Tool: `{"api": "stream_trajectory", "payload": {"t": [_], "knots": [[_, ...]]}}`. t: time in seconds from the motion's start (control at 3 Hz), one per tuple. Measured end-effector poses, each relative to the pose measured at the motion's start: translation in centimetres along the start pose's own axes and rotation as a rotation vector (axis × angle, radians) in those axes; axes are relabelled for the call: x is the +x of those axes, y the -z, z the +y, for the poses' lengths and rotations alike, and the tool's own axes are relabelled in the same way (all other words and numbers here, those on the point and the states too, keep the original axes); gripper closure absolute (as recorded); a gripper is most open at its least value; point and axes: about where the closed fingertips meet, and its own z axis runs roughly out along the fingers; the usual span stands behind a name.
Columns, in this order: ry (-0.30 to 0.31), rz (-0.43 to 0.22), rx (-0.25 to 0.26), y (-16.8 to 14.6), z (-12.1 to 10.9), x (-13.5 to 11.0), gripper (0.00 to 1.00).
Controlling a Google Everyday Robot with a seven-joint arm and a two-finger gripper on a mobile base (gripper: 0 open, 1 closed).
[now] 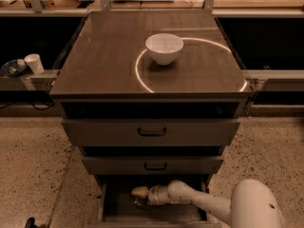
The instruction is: Pick water bottle from bottom drawer and place on counter
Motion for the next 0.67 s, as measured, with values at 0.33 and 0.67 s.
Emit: {"api": "stream_trajectory", "payload": {"t": [0.33,0.67], "knots": [[-0.004,-0.005,-0.002,-0.28,0.18,-0.03,0.30],[-0.008,-0.009,-0.004,-0.45,0.30,-0.04,0.37]]}}
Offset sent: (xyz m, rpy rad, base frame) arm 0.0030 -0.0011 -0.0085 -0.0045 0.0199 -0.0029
